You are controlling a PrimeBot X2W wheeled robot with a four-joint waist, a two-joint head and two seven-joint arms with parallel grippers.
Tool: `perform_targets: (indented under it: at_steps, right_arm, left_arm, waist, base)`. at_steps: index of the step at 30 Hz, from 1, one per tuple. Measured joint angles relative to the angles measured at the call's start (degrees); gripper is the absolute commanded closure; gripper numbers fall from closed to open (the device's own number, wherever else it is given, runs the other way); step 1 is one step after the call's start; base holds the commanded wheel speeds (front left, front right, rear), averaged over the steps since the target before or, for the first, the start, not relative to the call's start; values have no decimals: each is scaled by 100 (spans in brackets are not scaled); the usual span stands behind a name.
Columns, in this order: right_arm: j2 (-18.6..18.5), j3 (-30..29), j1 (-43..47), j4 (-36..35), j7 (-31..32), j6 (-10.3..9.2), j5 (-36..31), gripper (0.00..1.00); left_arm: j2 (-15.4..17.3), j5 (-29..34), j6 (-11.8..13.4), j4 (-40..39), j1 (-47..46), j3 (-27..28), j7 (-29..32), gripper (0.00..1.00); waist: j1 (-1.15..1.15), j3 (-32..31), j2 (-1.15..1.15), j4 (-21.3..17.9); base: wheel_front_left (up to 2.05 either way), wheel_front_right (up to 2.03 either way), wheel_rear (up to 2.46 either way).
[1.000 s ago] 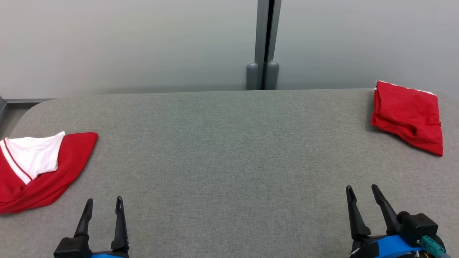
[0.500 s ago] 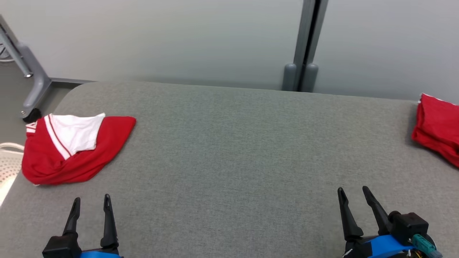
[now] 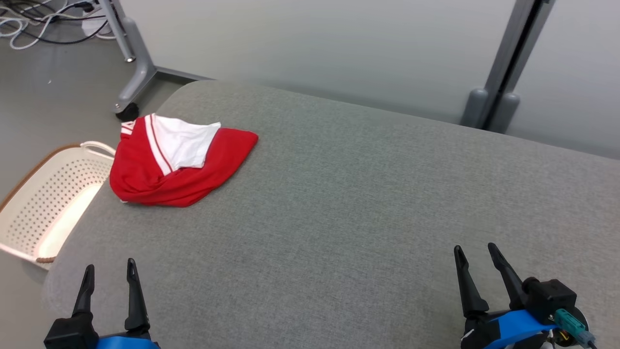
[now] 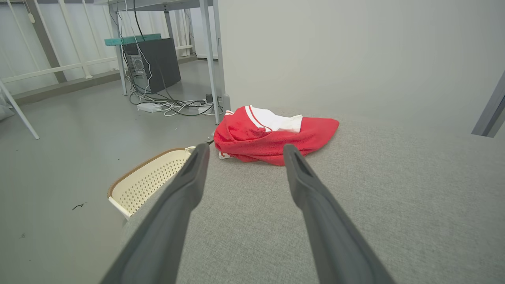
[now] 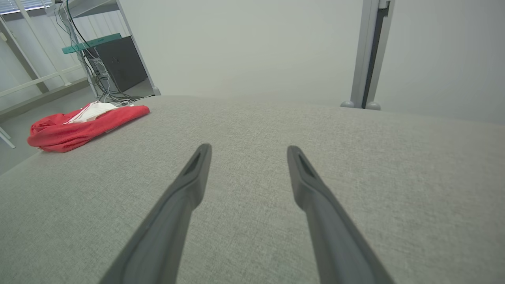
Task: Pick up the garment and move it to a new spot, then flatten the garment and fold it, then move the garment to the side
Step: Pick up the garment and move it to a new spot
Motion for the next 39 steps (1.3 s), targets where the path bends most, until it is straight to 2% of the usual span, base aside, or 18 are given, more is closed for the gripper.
perform_targets:
  at_steps: [6, 12, 19, 25, 35, 39]
  right_arm:
    - [1, -18, -73, 8, 1, 0, -93, 0]
    - [2, -24, -106, 10, 1, 0, -145, 0]
    - [3, -3, -126, -31, 1, 0, -208, 0]
    - [5, -49, -364, -356, 1, 0, -467, 0]
    - [-219, 151, -1169, -983, 1, 0, -760, 0]
    - [-356, 162, -1373, -1403, 1, 0, -850, 0]
  left_arm:
    - [-5, -52, 5, 24, -27, 99, 0, 0]
    - [-11, -59, 24, -1, -31, 181, 0, 0]
    - [-15, -98, 33, 22, -82, 299, 0, 0]
    - [16, -163, -1, 96, -948, 419, -1, 0]
    - [859, -265, -97, 777, -2849, 969, -3, 0]
    - [1399, -277, -147, 1616, -3749, 1023, -5, 0]
  waist:
    - [1, 142, 1, 416]
    - [0, 265, 1, 635]
    - [0, 313, 1, 530]
    - [0, 664, 1, 277]
    - [2, 1722, 2, -680]
    - [1, 2333, 2, -1061]
  base:
    - [0, 0, 0]
    - [0, 0, 0]
    - [0, 0, 0]
    - [0, 0, 0]
    - [0, 0, 0]
    - [0, 0, 0]
